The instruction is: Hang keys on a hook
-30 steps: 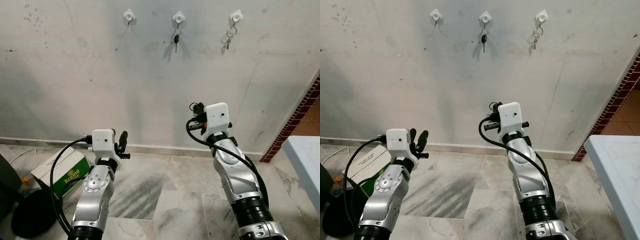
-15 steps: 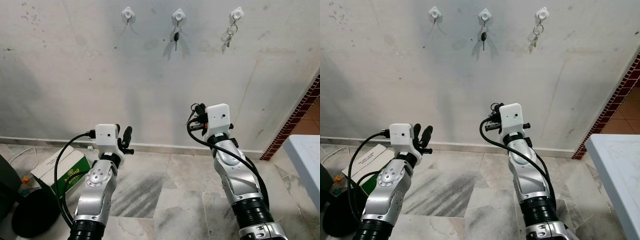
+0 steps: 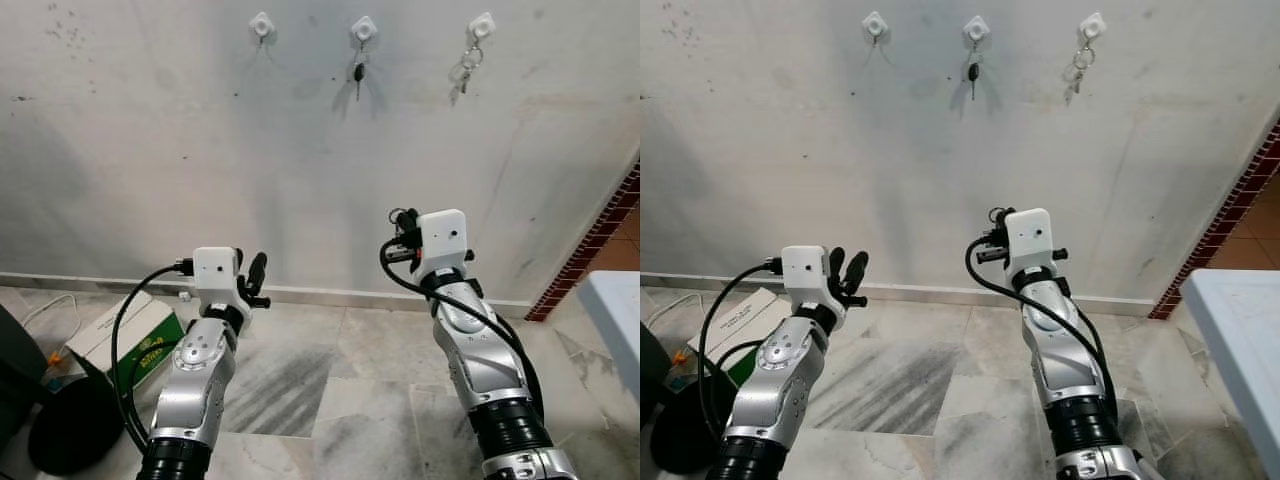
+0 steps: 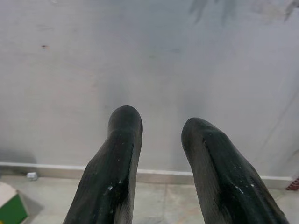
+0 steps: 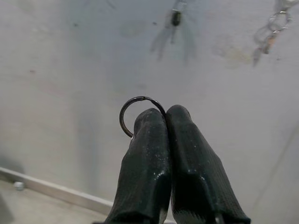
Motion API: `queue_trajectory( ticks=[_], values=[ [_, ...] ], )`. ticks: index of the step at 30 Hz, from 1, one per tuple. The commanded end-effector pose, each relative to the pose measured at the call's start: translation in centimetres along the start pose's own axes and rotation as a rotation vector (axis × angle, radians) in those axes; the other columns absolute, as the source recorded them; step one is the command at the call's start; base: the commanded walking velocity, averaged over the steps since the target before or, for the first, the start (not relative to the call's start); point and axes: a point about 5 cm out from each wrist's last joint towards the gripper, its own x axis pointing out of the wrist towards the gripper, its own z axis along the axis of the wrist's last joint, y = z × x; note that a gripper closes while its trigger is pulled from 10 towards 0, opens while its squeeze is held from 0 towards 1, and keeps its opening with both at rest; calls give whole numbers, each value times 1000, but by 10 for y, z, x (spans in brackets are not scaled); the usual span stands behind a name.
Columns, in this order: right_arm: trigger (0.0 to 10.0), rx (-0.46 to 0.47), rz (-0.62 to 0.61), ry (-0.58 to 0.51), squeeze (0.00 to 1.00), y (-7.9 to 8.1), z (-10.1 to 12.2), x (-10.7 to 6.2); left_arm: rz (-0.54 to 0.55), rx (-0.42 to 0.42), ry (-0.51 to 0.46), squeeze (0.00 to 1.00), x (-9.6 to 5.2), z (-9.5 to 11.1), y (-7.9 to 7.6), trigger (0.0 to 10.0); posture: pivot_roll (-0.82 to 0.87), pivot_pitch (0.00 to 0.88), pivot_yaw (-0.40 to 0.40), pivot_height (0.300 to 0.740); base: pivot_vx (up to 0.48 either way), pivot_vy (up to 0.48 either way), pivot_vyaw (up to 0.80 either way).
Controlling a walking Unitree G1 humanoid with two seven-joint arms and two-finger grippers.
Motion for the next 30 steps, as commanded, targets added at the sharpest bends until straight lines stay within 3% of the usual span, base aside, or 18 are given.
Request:
queue_trajectory(
  ticks=[1, 22, 30],
  values=[
    [10000, -4, -6, -22, 0, -3, 6, -1, -9, 5, 10, 0, 2, 0, -1, 10000, -41, 0, 80, 740, 0, 360, 0],
    [10000, -2, -26, -32, 0, -7, 10, 3, -8, 10, 17, 0, 5, 2, -2, 10000, -41, 0, 84, 740, 0, 457, 0],
    [10000, -5, -20, -34, 0, -5, 10, 3, -34, 45, -23, 0, 4, 5, -8, 10000, -44, 0, 82, 740, 0, 0, 0]
  ],
)
